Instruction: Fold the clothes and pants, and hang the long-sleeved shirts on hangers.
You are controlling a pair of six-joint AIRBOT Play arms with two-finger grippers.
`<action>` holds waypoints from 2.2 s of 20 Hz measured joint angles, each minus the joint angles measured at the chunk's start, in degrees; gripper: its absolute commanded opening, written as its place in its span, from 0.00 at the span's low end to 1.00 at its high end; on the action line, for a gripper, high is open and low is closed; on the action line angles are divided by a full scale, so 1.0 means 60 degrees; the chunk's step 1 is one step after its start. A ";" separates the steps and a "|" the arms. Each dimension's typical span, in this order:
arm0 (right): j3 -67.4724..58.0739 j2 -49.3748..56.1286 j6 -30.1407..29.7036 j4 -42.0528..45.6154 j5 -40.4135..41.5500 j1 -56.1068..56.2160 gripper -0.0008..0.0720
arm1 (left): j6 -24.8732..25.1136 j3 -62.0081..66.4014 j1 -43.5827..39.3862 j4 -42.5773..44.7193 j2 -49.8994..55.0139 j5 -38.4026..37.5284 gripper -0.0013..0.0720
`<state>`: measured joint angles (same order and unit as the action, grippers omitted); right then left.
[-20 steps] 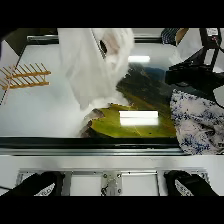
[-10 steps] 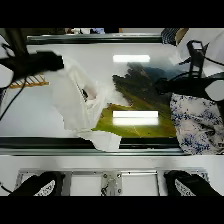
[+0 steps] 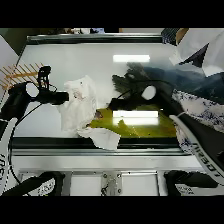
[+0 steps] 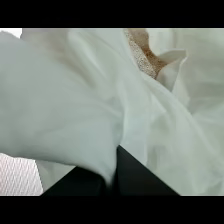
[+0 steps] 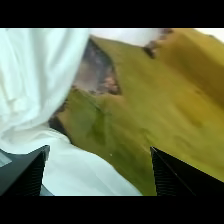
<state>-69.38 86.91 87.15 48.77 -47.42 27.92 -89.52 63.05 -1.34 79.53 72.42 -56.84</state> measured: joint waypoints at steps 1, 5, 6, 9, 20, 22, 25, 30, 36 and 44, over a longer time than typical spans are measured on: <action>-0.0055 0.0408 -0.0182 -0.0616 0.0503 0.0419 0.98 | 0.0004 -0.0047 0.0044 0.0000 0.0018 -0.0004 0.04; -0.0637 0.1705 -0.1155 -0.2503 0.1785 0.1563 0.95 | 0.0036 -0.0153 0.0131 0.0007 0.0069 -0.0025 0.04; -0.0809 0.1960 -0.1322 -0.2721 0.1938 0.1723 0.81 | 0.0036 -0.0164 0.0142 0.0033 0.0073 -0.0025 0.04; -0.1147 0.2488 -0.1603 -0.2994 0.2204 0.1974 0.67 | 0.0080 -0.0178 0.0153 0.0047 0.0076 -0.0015 0.04; -0.1399 0.1665 -0.1814 0.0229 0.0699 0.1446 0.04 | 0.0262 0.1027 0.0157 0.0080 -0.0463 -0.0193 0.04; -0.1679 0.0707 -0.1800 0.1217 0.0277 0.0787 0.04 | 0.0284 0.2065 0.0076 0.0066 -0.1133 -0.0251 0.04; -0.2772 -0.1067 -0.1417 0.2779 -0.0761 -0.0532 0.04 | 0.0288 0.3898 -0.0350 -0.0004 -0.2470 -0.0237 0.04; -0.4608 -0.4000 -0.0477 0.4248 -0.1563 -0.2488 0.04 | 0.0284 0.5974 -0.1938 -0.0036 -0.4597 0.0120 0.04; -0.5122 -0.5825 0.0973 0.5435 -0.1552 -0.3497 0.04 | -0.0022 0.6244 -0.3497 0.0069 -0.5348 -0.0288 0.04; -0.4860 -0.3719 0.1800 0.5705 -0.1497 -0.3504 0.04 | -0.0940 0.2579 -0.3632 -0.0146 -0.3880 -0.3493 0.04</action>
<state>-98.54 64.60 97.95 83.00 -56.40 6.90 -95.15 78.52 -23.14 78.65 49.15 -77.80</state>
